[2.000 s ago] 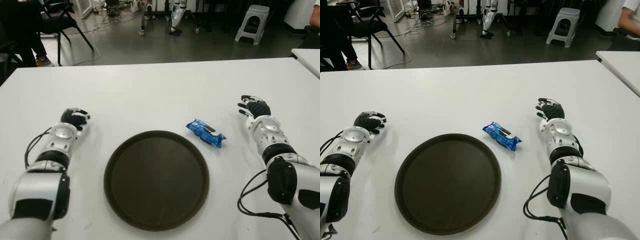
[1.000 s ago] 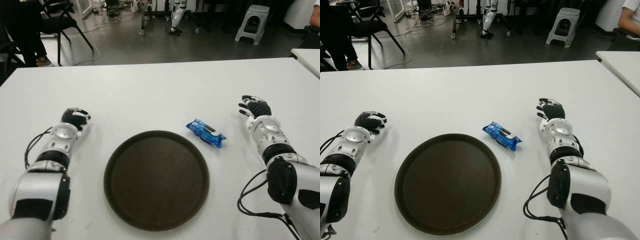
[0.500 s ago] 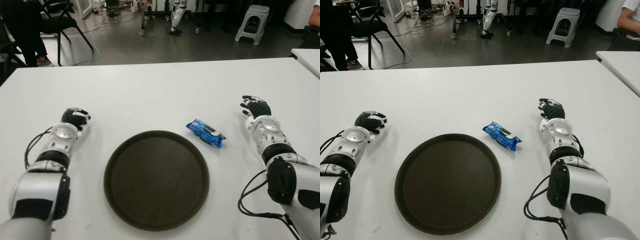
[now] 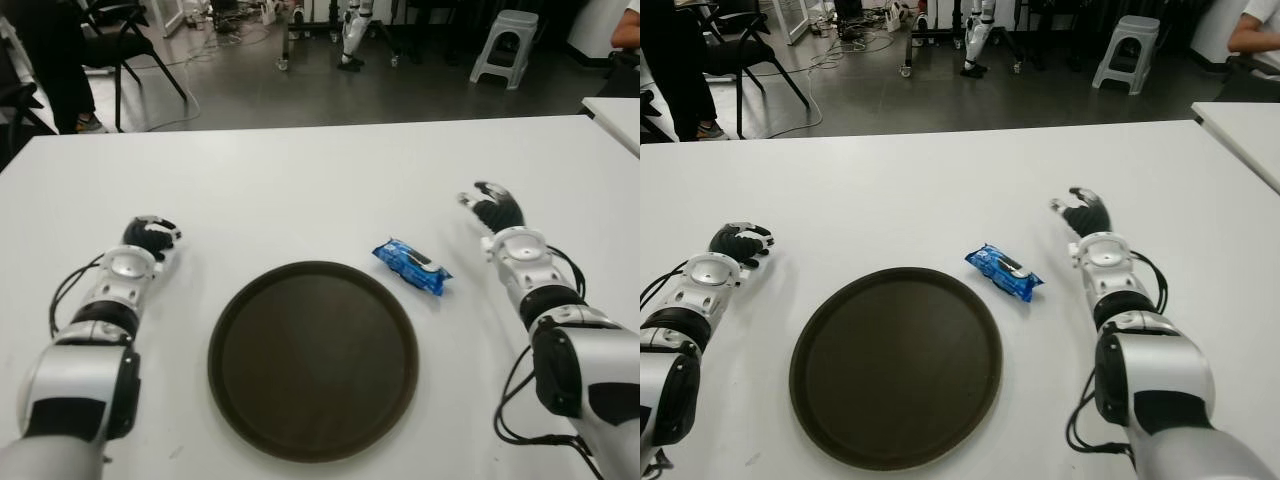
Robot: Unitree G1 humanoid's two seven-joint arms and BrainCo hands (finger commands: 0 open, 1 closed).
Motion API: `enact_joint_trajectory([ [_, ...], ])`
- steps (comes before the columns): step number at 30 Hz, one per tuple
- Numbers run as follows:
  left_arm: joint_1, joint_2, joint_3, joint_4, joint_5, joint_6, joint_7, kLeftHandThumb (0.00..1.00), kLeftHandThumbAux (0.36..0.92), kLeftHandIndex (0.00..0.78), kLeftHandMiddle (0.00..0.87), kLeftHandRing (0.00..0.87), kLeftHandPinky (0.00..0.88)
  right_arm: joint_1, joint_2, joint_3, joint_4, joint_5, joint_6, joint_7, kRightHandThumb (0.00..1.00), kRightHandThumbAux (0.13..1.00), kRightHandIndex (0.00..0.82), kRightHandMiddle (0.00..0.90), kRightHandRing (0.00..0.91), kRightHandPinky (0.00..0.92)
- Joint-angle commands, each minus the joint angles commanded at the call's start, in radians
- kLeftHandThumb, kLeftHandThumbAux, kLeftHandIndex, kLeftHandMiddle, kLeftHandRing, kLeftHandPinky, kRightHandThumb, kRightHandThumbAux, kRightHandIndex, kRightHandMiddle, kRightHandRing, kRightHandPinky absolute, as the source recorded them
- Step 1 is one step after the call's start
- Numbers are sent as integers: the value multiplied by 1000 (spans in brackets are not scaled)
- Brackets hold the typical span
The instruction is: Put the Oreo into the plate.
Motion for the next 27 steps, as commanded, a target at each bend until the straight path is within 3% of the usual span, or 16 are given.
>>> enact_joint_trajectory([
  [6, 1, -2, 6, -3, -7, -3, -6, 666, 727, 397, 119, 160, 203, -5, -25, 110, -73, -89, 21, -28, 136, 604, 2, 0, 0, 0],
  [10, 2, -1, 1, -4, -2, -7, -3, 666, 727, 397, 127, 166, 201, -6, -70, 183, -117, -153, 61, -1, 141, 617, 0, 0, 0, 7],
  [16, 3, 0, -6, -2, 3, -12, -2, 667, 727, 397, 119, 164, 194, 27, -103, 260, -199, -215, 79, 13, 149, 635, 0, 0, 0, 16],
  [21, 2, 1, -7, -2, 3, -10, -1, 668, 727, 397, 119, 168, 216, 68, -113, 298, -299, -242, 117, 20, 158, 640, 0, 0, 0, 18],
  [24, 0, 1, -4, -3, -1, -6, 1, 667, 727, 397, 121, 167, 208, 129, -124, 312, -441, -252, 160, 56, 168, 642, 0, 0, 0, 11],
  [27, -1, 1, -5, -4, 1, -3, 2, 666, 727, 397, 129, 170, 208, 160, -134, 311, -511, -242, 182, 92, 183, 649, 0, 0, 0, 32],
])
